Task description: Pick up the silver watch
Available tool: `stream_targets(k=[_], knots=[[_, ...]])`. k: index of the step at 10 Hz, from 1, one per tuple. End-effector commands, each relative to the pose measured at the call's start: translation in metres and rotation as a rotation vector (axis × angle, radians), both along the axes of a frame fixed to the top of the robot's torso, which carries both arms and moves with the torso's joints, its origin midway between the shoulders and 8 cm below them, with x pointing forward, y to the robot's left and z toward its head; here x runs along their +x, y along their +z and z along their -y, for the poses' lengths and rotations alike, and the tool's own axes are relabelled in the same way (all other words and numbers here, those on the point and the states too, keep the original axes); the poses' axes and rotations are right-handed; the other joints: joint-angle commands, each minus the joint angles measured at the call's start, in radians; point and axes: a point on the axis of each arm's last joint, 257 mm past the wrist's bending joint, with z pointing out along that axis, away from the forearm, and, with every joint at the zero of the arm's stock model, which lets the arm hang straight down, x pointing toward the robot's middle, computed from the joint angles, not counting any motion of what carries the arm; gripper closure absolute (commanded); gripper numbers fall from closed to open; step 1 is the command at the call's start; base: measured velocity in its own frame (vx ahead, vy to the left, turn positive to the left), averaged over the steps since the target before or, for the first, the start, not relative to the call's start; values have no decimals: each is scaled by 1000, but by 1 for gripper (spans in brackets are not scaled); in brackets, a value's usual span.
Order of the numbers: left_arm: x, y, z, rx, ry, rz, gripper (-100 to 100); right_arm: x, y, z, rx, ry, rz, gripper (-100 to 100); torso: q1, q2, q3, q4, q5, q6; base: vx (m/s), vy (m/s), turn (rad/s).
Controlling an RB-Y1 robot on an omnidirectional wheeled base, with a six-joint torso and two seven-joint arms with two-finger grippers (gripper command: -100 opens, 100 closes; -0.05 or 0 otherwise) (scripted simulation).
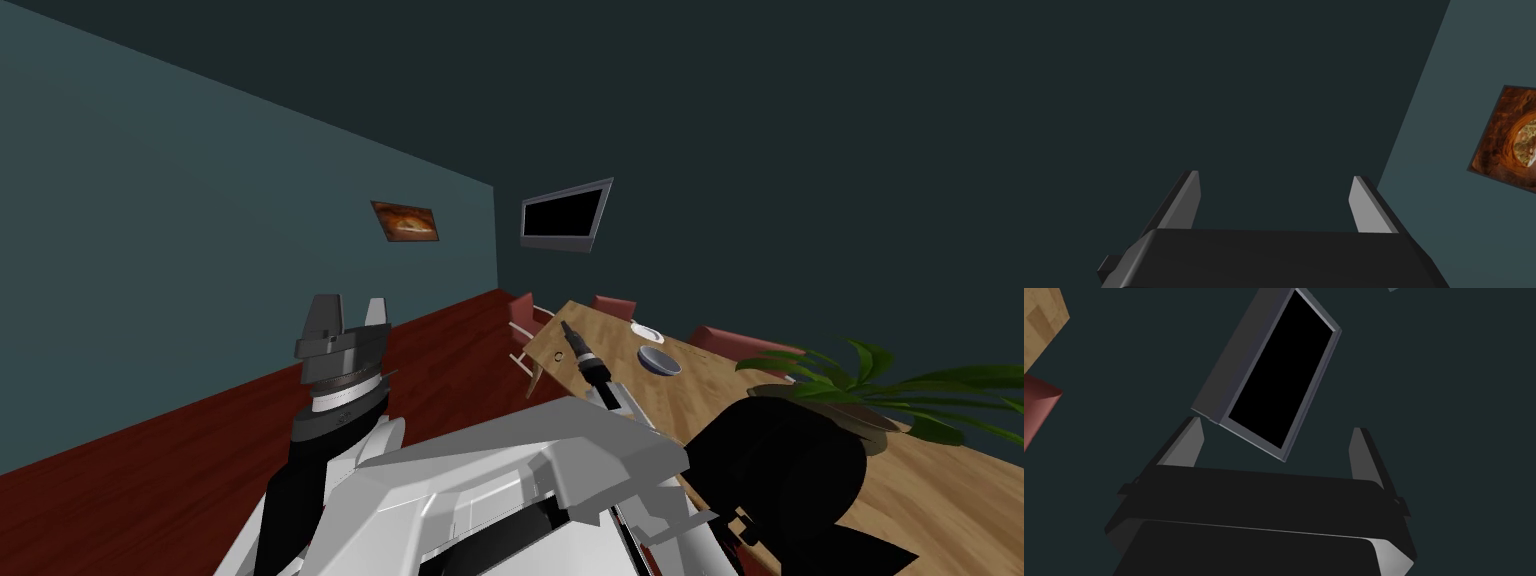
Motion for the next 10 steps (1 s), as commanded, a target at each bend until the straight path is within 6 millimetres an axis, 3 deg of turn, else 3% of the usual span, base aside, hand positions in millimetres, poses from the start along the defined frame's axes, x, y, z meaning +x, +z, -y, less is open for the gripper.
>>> stream_targets(k=[1,3,6,7,9,10], knots=[[0,0,0,0,0,0,0,0,-22,14,-41,-36,-63,-100,0,0,0,0,0,0,53,51,14],[0,0,0,0,0,0,0,-2,-41,28,-72,-66,-117,-100,0,-1,-1,0,0,0,69,73,12],[0,0,0,0,0,0,0,-16,-96,69,-152,-156,-273,-100,1,-1,-1,0,0,0,78,97,14],[0,0,0,0,0,0,0,-17,-100,69,-160,-156,-284,-100,3,-2,-1,-1,0,0,64,86,-6],[0,0,0,0,0,0,0,-32,-134,96,-205,-212,-388,-100,0,-1,0,0,0,0,83,71,16],[0,0,0,0,0,0,0,-33,-138,96,-210,-212,-399,-100,0,-2,-1,0,0,0,57,66,-1]])
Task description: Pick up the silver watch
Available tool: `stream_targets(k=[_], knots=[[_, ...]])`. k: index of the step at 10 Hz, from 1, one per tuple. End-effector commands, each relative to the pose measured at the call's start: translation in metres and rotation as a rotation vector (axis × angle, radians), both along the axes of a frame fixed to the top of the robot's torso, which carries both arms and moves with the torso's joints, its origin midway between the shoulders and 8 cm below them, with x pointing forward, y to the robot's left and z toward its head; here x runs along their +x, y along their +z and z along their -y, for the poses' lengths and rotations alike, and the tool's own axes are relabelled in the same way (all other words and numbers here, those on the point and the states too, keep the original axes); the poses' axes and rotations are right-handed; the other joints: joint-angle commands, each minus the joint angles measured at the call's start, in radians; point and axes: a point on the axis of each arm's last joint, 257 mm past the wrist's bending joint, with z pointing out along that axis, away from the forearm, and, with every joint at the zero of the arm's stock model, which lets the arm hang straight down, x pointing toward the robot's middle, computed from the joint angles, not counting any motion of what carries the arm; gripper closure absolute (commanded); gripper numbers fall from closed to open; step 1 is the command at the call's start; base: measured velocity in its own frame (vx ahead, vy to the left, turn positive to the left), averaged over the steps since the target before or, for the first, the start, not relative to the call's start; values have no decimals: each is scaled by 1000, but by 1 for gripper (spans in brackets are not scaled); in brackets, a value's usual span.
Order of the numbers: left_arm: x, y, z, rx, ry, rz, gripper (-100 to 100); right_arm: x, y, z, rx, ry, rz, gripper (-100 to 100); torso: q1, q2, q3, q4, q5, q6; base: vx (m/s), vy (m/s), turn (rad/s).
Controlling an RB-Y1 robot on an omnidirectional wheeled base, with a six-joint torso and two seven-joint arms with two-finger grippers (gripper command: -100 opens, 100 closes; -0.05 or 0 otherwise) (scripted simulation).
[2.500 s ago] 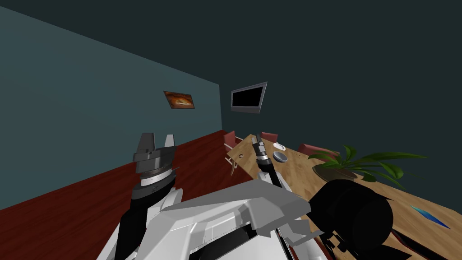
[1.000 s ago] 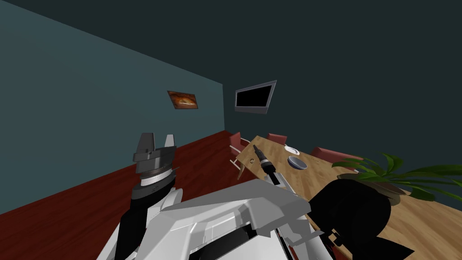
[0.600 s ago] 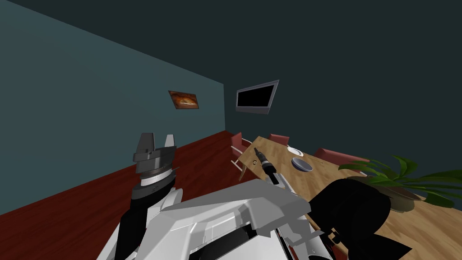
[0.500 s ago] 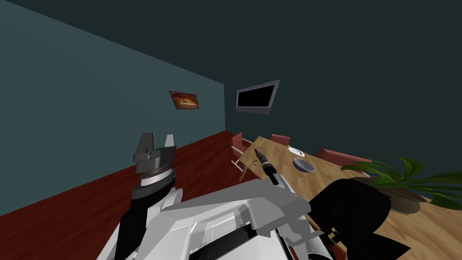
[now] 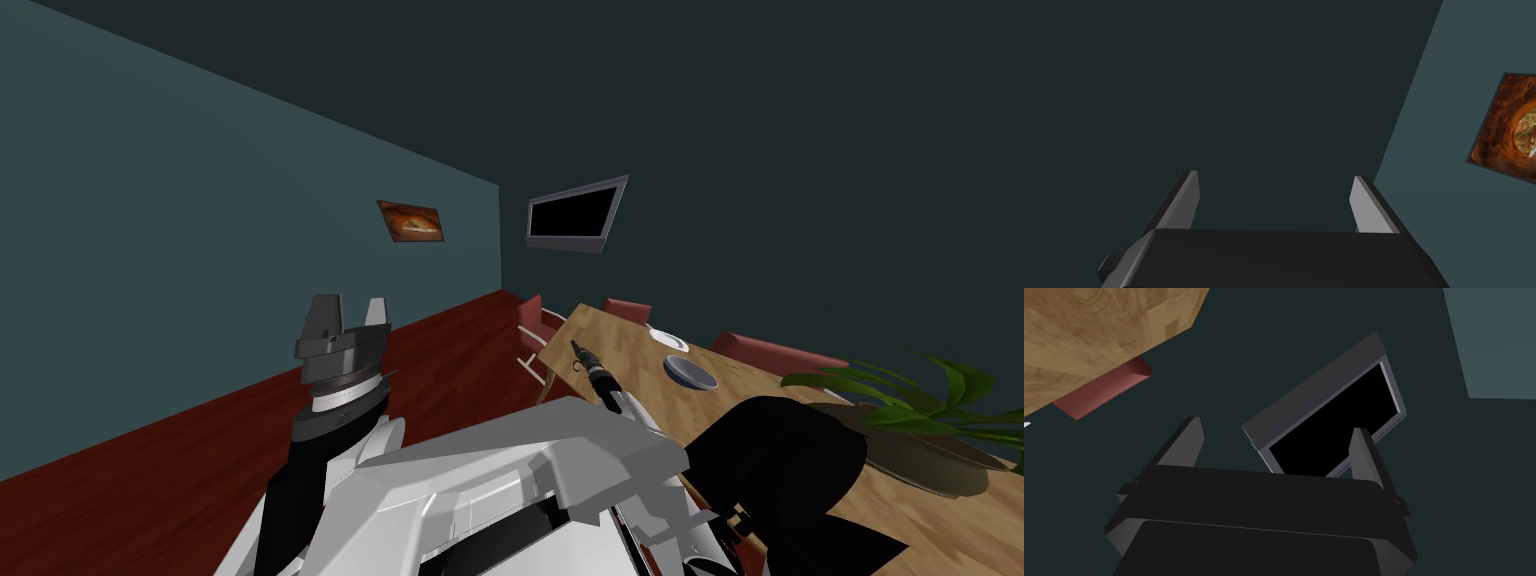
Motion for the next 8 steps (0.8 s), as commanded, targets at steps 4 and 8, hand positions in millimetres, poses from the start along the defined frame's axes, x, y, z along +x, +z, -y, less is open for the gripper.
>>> stream_targets(k=[4,8], knots=[[0,0,0,0,0,0,0,-30,-54,37,-75,-80,-175,-100,1,1,1,0,0,0,57,80,8],[0,0,0,0,0,0,0,-68,-101,69,-126,-147,-339,-100,0,0,0,0,0,0,65,76,8]])
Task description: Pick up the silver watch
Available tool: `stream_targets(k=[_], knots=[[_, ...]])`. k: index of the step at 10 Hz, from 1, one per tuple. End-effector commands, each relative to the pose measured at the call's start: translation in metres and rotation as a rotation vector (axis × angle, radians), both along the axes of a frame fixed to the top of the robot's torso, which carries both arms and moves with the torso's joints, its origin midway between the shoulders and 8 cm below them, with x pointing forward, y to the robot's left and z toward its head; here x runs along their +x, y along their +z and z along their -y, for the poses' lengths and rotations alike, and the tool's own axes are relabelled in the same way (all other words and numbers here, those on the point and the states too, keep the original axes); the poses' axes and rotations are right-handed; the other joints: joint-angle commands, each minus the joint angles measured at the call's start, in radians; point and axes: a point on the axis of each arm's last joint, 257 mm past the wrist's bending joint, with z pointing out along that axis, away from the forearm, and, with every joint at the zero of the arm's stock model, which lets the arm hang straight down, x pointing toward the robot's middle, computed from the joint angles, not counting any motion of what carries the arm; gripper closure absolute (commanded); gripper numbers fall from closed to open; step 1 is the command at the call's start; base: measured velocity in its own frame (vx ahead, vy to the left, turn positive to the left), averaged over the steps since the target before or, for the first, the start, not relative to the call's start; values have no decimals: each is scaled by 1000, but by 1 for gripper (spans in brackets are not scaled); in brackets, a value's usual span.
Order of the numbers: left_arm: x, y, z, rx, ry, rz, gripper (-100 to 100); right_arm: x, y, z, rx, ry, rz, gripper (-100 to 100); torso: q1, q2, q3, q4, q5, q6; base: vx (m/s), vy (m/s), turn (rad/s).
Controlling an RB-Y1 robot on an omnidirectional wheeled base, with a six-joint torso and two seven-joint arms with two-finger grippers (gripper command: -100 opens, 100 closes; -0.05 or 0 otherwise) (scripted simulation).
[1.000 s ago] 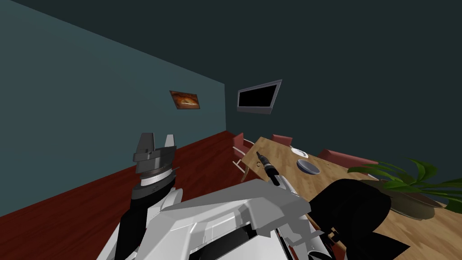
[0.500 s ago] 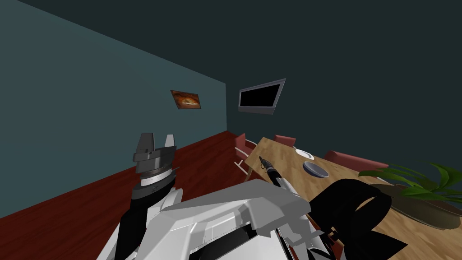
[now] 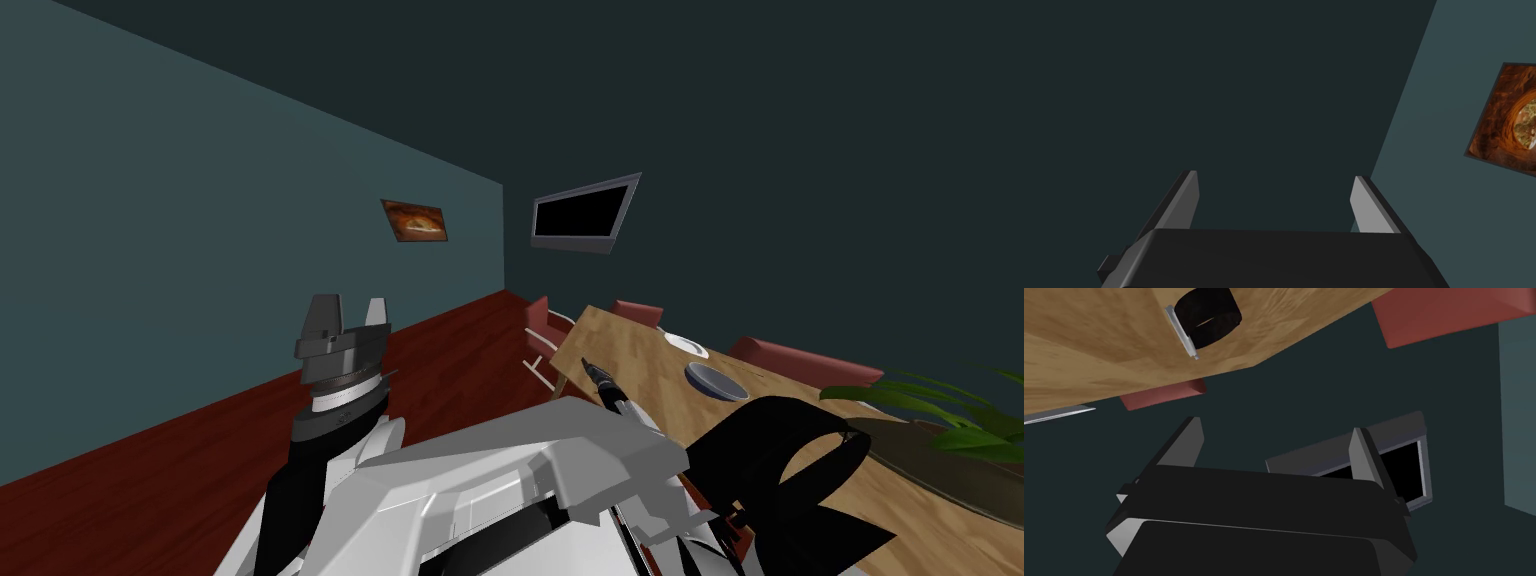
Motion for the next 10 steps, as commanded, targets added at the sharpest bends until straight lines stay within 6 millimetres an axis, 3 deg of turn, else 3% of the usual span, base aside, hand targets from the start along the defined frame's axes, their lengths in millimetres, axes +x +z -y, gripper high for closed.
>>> stream_targets(k=[1,2,6,10], knots=[[0,0,0,0,0,0,0,-19,-16,16,-29,-28,-71,-100,0,0,0,0,0,0,63,62,12],[0,0,0,0,0,0,0,-21,-18,16,-27,-29,-76,-100,0,0,0,0,0,0,47,49,-2],[0,0,0,0,0,0,0,-62,-48,48,-87,-81,-228,-100,1,-1,0,0,0,0,61,71,9],[0,0,0,0,0,0,0,-81,-57,65,-123,-101,-297,-100,-2,2,1,0,0,0,32,39,5]])
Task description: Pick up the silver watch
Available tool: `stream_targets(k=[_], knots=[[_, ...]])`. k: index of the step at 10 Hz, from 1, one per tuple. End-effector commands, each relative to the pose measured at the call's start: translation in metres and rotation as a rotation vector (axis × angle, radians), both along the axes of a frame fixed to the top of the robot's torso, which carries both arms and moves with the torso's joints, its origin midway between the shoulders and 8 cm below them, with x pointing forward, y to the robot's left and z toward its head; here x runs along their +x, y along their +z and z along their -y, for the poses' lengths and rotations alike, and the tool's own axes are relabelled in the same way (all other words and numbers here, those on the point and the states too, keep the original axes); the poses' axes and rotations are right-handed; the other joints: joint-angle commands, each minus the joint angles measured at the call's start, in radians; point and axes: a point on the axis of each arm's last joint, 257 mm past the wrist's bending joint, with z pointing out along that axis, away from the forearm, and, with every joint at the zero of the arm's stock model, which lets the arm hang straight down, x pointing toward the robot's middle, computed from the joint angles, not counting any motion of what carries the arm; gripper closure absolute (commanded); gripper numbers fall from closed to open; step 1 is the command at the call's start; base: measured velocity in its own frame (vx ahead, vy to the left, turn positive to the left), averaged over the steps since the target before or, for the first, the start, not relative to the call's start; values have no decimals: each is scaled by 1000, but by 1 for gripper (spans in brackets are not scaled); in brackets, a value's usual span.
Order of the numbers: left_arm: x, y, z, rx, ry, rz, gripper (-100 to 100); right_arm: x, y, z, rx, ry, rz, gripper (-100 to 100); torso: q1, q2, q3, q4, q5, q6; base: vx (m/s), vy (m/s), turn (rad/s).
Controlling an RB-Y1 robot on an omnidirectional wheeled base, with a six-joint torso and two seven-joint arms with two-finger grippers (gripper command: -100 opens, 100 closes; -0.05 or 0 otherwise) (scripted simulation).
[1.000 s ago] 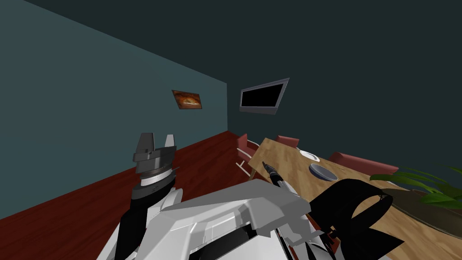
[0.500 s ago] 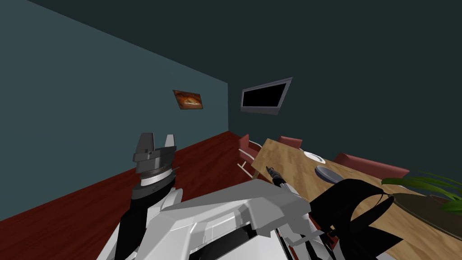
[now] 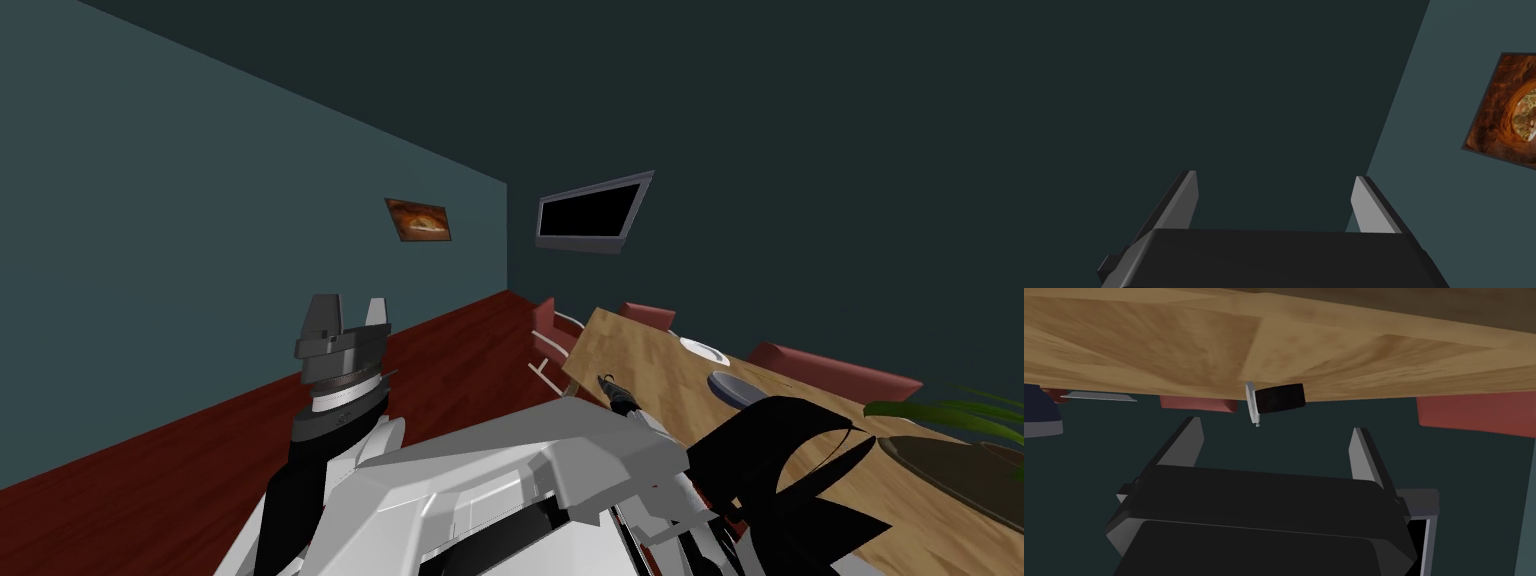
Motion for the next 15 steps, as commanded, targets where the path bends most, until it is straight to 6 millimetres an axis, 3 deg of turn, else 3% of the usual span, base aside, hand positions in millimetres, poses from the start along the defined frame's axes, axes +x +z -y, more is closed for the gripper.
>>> stream_targets(k=[1,2,3,10,15], knots=[[0,0,0,0,0,0,0,0,0,0,0,0,0,-100,0,0,0,0,0,0,14,17,0],[0,0,0,0,0,0,0,0,-1,1,-2,1,-3,0,-1,1,1,0,0,0,0,0,0],[0,0,0,0,0,0,0,-1,-5,5,5,19,-13,-100,-2,2,1,0,0,0,4,20,87],[0,0,0,0,0,0,0,-16,-22,14,41,16,-34,-100,-2,2,1,1,0,0,3,15,40],[0,0,0,0,0,0,0,-21,-21,29,46,15,-22,-100,-2,2,1,0,0,0,4,14,38]])
